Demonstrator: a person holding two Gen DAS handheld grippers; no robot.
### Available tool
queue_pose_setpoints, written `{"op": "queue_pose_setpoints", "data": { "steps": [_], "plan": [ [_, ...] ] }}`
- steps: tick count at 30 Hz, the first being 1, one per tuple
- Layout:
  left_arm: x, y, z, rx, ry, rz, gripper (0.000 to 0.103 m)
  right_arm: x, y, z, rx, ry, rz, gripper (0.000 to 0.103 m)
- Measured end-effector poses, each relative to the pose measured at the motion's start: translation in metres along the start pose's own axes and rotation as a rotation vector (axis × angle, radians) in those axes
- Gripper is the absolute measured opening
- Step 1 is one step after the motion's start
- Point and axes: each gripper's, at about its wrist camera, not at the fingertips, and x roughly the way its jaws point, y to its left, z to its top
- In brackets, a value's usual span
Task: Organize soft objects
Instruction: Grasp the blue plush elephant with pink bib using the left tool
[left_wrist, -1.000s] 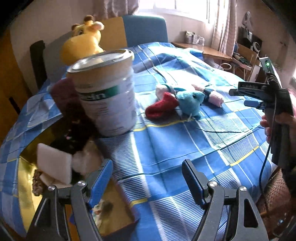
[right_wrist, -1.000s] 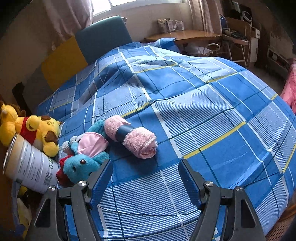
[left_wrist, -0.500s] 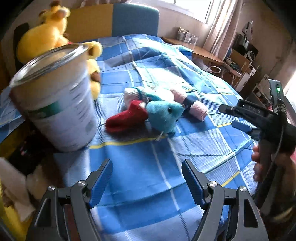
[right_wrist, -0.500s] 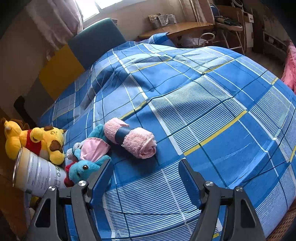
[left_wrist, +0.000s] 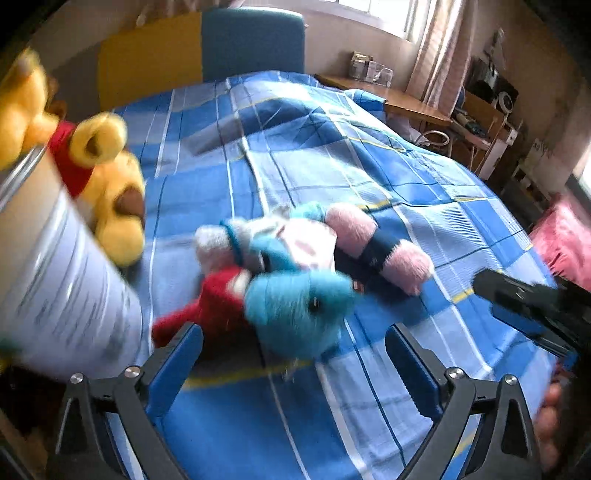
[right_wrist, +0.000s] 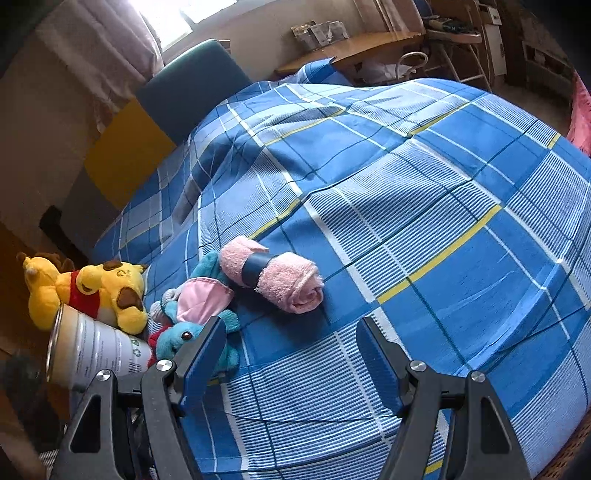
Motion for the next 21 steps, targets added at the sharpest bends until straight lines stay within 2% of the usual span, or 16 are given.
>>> {"op": "queue_pose_setpoints", "data": {
  "steps": [4, 5, 6, 7, 8, 11, 15, 21],
  "plan": [
    [0.020, -0.014, 0.010, 0.110, -0.034, 0.075, 0.100, 0.001, -0.001, 0.000, 0.011, 0.006, 0.018, 0.074],
    [0.028, -0.017, 0.011, 0.141, -0.029, 0.085, 0.095, 0.001, -0.001, 0.000, 0.015, 0.009, 0.023, 0.074],
    [0.035, -0.021, 0.011, 0.170, -0.019, 0.085, 0.086, 0.001, -0.002, 0.000, 0.019, 0.010, 0.026, 0.074],
    [0.041, -0.022, 0.009, 0.192, -0.001, 0.077, 0.058, 0.001, -0.003, 0.000, 0.023, 0.010, 0.027, 0.074],
    [0.046, -0.023, 0.008, 0.205, 0.015, 0.072, 0.059, 0.001, -0.003, 0.000, 0.027, 0.011, 0.027, 0.074],
    [0.032, -0.021, -0.001, 0.206, -0.043, 0.055, 0.054, 0.001, -0.006, 0.001, 0.040, 0.011, 0.026, 0.074],
    [-0.011, -0.018, -0.022, 0.189, -0.116, -0.002, 0.054, -0.001, -0.010, 0.002, 0.055, 0.002, 0.023, 0.074],
    [-0.061, -0.019, -0.084, 0.196, -0.145, -0.036, 0.055, 0.001, -0.009, 0.000, 0.044, 0.010, 0.007, 0.074]
  ]
}}
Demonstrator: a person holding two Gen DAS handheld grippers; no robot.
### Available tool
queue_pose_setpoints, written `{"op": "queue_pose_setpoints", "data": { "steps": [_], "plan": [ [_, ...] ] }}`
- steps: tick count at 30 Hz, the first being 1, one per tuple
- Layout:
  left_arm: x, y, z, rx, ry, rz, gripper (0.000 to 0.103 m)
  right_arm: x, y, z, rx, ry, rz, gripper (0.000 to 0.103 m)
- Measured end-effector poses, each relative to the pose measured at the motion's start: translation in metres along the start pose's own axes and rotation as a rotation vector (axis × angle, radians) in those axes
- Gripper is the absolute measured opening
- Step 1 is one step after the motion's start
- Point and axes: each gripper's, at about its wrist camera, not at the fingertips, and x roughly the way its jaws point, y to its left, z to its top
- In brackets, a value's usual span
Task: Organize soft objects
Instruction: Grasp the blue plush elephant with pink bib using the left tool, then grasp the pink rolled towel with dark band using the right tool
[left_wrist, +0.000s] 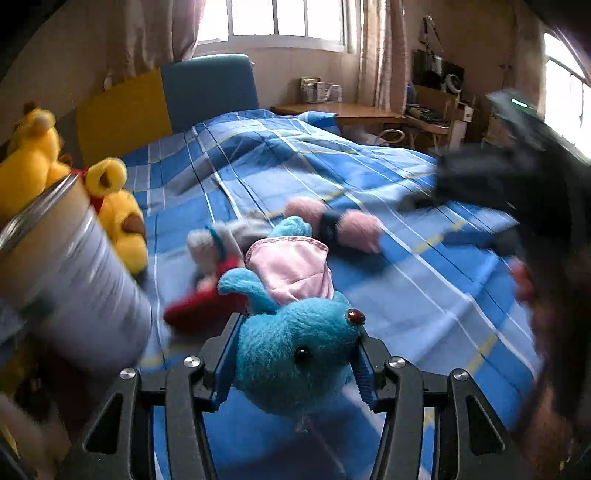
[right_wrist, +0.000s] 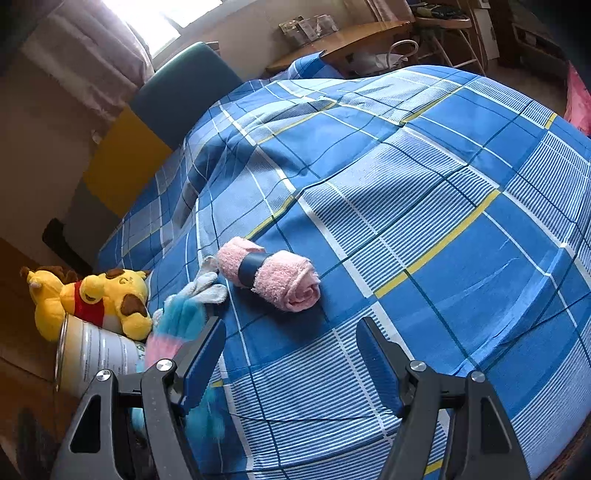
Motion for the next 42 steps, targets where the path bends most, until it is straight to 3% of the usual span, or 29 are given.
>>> {"op": "queue_pose_setpoints", "data": {
  "steps": [5, 6, 11, 14, 17, 21, 24, 29, 34, 38, 40, 42],
  "plan": [
    [-0.004, -0.013, -0.047, 0.041, 0.050, 0.007, 0.056, 0.003, -0.001, -0.001, -0.009, 0.004, -0.030, 0.074],
    [-0.006, -0.012, -0.054, 0.037, 0.019, 0.019, 0.056, 0.003, -0.001, -0.001, -0.011, 0.004, -0.035, 0.074],
    [0.010, -0.008, -0.058, 0.019, 0.046, 0.019, 0.060, 0.006, 0.001, -0.002, -0.034, 0.006, -0.070, 0.074],
    [0.025, 0.001, -0.062, -0.066, 0.107, -0.063, 0.059, 0.009, 0.002, -0.003, -0.049, 0.013, -0.090, 0.074],
    [0.020, -0.010, -0.069, -0.013, 0.062, -0.031, 0.054, 0.011, 0.004, -0.005, -0.069, 0.019, -0.106, 0.074],
    [0.020, -0.005, -0.071, -0.029, 0.051, -0.069, 0.054, 0.015, 0.009, -0.008, -0.101, 0.035, -0.105, 0.074],
    [0.020, -0.003, -0.072, -0.032, 0.042, -0.081, 0.054, 0.019, 0.026, -0.014, -0.204, 0.041, -0.119, 0.074],
    [0.021, 0.001, -0.072, -0.051, 0.034, -0.108, 0.054, 0.040, 0.068, -0.011, -0.537, 0.058, -0.218, 0.074],
    [0.021, 0.003, -0.073, -0.064, 0.027, -0.122, 0.054, 0.092, 0.097, -0.002, -0.800, 0.144, -0.362, 0.075],
    [0.021, 0.004, -0.073, -0.071, 0.024, -0.130, 0.054, 0.130, 0.096, 0.008, -0.832, 0.218, -0.416, 0.074],
    [0.021, 0.005, -0.074, -0.076, 0.023, -0.136, 0.054, 0.136, 0.091, 0.010, -0.788, 0.260, -0.390, 0.052],
    [0.021, 0.005, -0.074, -0.080, 0.021, -0.139, 0.054, 0.126, 0.090, 0.009, -0.765, 0.232, -0.388, 0.036]
  ]
}}
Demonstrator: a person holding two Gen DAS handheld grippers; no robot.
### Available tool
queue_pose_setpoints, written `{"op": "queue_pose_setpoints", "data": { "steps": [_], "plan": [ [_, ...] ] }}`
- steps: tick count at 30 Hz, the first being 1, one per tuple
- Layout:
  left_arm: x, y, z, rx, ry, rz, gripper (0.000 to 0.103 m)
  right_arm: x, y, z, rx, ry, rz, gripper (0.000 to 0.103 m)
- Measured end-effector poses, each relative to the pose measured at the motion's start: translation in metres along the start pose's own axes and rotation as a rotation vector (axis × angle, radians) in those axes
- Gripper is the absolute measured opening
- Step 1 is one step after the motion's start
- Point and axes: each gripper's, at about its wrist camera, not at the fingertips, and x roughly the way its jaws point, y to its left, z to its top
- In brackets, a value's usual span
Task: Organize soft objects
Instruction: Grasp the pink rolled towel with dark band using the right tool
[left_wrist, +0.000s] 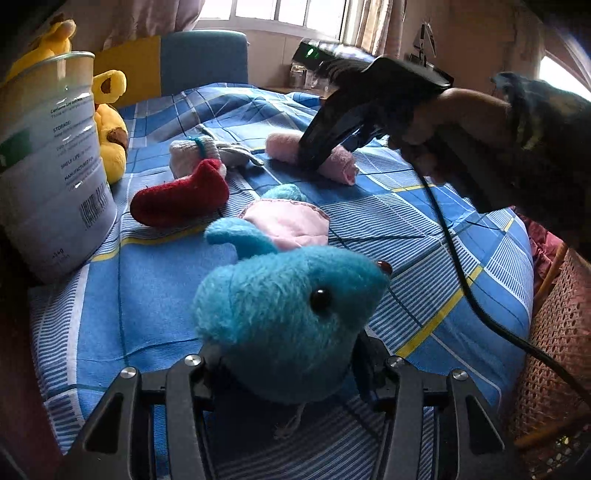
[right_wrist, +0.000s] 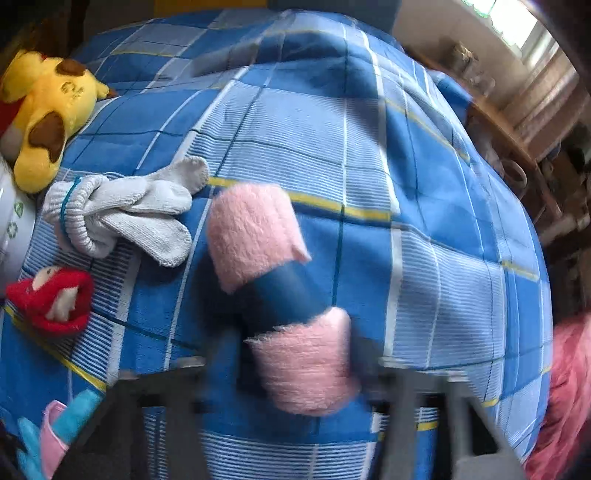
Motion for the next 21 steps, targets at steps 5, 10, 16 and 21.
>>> {"op": "queue_pose_setpoints", "data": {
  "steps": [5, 10, 16, 21],
  "plan": [
    [-0.001, 0.001, 0.000, -0.007, -0.003, -0.003, 0.054, -0.035, -0.002, -0.038, 0.048, 0.006, 0.042, 0.035],
    [-0.001, -0.001, 0.000, -0.003, 0.003, 0.003, 0.055, -0.039, 0.001, -0.083, 0.125, 0.079, 0.111, 0.035],
    [0.002, -0.006, 0.005, 0.025, 0.043, 0.009, 0.065, -0.030, -0.003, -0.100, 0.190, 0.049, 0.121, 0.039],
    [-0.006, -0.004, 0.007, -0.016, 0.061, -0.003, 0.071, -0.030, -0.002, -0.103, 0.183, 0.036, 0.114, 0.039]
  ]
}}
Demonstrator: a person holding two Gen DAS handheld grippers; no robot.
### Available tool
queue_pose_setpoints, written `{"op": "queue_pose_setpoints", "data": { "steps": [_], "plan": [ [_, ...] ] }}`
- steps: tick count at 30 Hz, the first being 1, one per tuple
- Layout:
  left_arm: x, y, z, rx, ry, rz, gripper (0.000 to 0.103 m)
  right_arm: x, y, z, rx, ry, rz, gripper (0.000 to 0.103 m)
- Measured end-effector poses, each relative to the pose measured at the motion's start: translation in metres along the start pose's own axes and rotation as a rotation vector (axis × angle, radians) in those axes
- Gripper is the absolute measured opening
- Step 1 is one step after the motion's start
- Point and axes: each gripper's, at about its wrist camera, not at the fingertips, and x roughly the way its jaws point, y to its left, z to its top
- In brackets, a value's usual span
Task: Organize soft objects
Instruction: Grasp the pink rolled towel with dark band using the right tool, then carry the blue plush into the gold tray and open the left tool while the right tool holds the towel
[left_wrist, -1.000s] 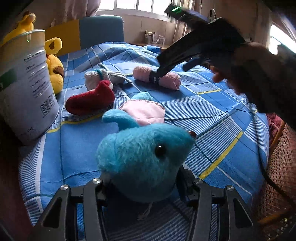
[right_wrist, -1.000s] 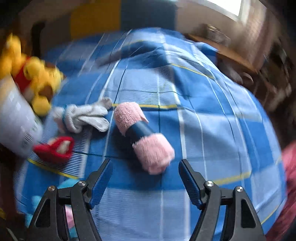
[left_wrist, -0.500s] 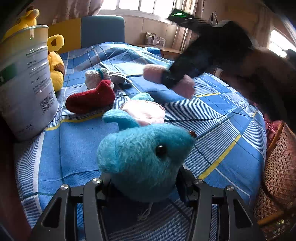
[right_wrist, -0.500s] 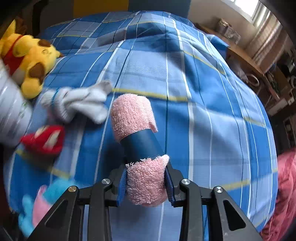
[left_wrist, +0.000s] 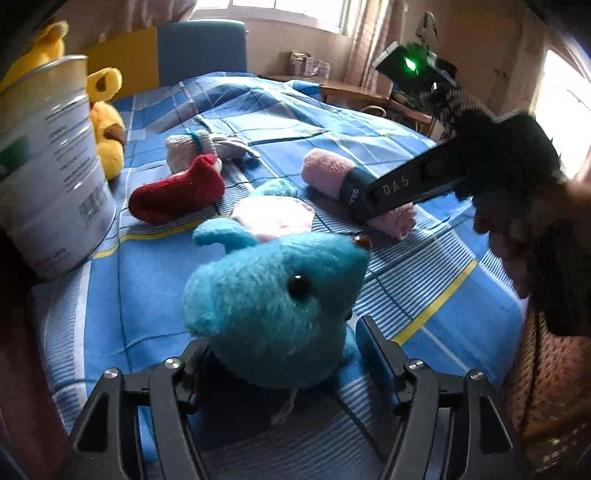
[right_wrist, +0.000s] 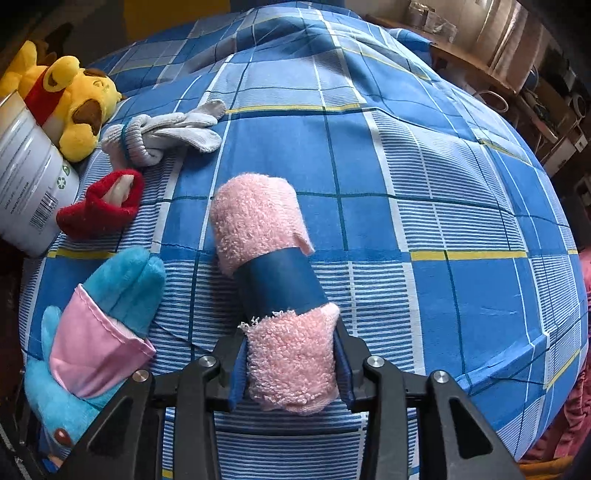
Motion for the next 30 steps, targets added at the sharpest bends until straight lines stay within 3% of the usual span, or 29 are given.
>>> {"op": "queue_pose_setpoints", "data": {
  "steps": [12, 13, 15, 17, 25, 30],
  "plan": [
    [-0.006, 0.006, 0.022, -0.011, -0.004, 0.024, 0.076, -0.004, 0.009, -0.006, -0.028, -0.010, -0.014, 0.041],
    [-0.004, 0.006, 0.024, -0.007, -0.003, 0.031, 0.075, -0.003, 0.011, -0.006, -0.035, -0.012, -0.019, 0.041],
    [0.002, 0.005, 0.029, 0.013, 0.016, 0.028, 0.061, -0.003, 0.016, -0.007, -0.039, -0.015, -0.023, 0.042],
    [0.002, 0.005, 0.030, 0.011, 0.023, 0.027, 0.054, -0.002, 0.016, -0.008, -0.040, -0.018, -0.023, 0.042],
    [-0.050, 0.006, 0.020, -0.020, -0.076, 0.060, 0.053, -0.002, 0.024, -0.012, -0.058, -0.028, -0.033, 0.042],
    [-0.080, 0.019, 0.017, -0.063, -0.112, 0.122, 0.053, -0.001, 0.029, -0.016, -0.070, -0.034, -0.043, 0.042]
  ]
}}
